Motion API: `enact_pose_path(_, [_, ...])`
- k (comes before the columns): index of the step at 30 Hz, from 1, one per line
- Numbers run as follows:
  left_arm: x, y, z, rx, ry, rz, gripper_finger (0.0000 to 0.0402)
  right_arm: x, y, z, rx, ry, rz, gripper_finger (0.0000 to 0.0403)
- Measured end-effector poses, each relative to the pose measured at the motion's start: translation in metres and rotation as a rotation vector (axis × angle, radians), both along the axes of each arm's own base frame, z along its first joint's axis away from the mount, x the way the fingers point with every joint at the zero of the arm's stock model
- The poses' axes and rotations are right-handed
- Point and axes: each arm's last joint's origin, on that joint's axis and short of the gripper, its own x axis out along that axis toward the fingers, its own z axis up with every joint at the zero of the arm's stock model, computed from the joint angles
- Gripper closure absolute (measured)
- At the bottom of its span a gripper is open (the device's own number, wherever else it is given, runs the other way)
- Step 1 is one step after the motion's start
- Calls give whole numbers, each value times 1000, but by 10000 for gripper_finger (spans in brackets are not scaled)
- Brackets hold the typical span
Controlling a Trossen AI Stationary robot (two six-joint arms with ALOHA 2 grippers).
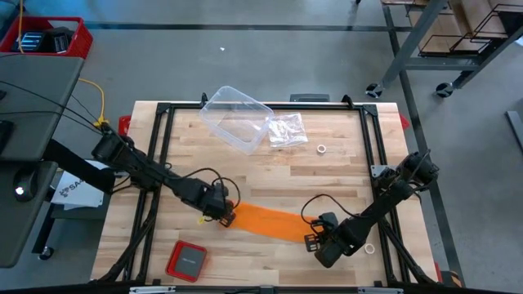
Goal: Roll bandage
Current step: Roll the orange bandage
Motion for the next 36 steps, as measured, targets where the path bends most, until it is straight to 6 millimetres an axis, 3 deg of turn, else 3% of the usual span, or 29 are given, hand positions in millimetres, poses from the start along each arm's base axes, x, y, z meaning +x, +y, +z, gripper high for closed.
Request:
enact_pose_path(20, [24, -18, 13, -124, -335, 117, 401, 1, 1, 4, 15, -14, 0, 403])
enact_pose_path(25, [32, -14, 17, -120, -422, 156, 401, 5, 4, 24, 26, -55, 17, 403])
enact_pose_path(31, [49, -7, 9, -130, -503, 200, 401, 5, 1, 54, -13, -130, 9, 403])
enact_pose_path(34, [55, 1, 18, -139, -565, 140, 402, 3, -3, 68, -52, -160, 6, 403])
enact_pose_path(36, [48, 6, 30, -117, -554, 104, 401, 1, -5, 79, -63, -178, 6, 403])
